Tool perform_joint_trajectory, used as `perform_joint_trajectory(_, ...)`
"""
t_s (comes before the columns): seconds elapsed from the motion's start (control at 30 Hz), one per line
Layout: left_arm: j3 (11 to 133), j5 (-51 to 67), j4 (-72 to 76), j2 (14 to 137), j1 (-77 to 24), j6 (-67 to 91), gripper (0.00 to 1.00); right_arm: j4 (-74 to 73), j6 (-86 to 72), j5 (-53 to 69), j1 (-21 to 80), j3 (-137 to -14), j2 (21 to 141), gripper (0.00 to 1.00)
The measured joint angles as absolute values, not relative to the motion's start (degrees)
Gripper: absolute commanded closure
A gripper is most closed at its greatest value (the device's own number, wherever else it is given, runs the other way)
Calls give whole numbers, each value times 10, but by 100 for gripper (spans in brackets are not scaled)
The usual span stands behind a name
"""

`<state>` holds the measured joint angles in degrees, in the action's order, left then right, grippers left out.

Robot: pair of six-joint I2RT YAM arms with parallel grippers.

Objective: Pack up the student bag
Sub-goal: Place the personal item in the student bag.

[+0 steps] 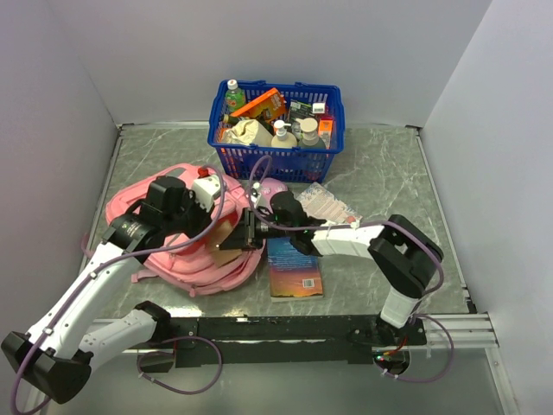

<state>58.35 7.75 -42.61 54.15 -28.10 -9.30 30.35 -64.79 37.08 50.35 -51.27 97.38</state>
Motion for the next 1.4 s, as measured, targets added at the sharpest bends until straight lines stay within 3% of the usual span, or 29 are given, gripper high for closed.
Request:
perform_joint_trajectory(0.1, 583, 84, -427, 541, -285, -93, 99, 324, -670, 375, 498, -536, 998, 97)
perform_joint_trajectory(0.37, 583, 86, -415, 533, -296, -93, 99, 315, -694, 346, 492, -590, 1021, 87)
perform_joint_trajectory(0.4, 583, 86, -413, 534, -296, -93, 99, 307, -694, 334, 494, -596, 1022, 73)
perform_joint_trajectory(0.53, 589, 82, -415, 534, -296, -91, 99, 270, -681, 273, 514, -624, 1027, 45)
perform_joint_trajectory(0.57, 592, 76, -415, 534, -295, -91, 99, 258, -675, 252, 520, -629, 1027, 30)
perform_joint_trajectory(0.7, 599, 57, -416, 533, -290, -91, 99, 171, -639, 187, 541, -662, 1027, 19)
perform_joint_trajectory(0.9, 598, 60, -418, 533, -293, -88, 99, 79, -564, 141, 547, -675, 999, 26)
perform_joint_trajectory(1.0, 595, 74, -419, 533, -298, -84, 99, 63, -519, 124, 550, -646, 950, 38)
perform_joint_trajectory(1.17, 594, 82, -419, 533, -300, -81, 99, 29, -447, 95, 559, -605, 872, 78)
perform_joint_trajectory(1.23, 594, 82, -419, 533, -300, -81, 99, 19, -419, 83, 567, -603, 863, 87)
perform_joint_trajectory(1.4, 594, 82, -419, 534, -300, -81, 99, -7, -370, 64, 590, -603, 863, 94)
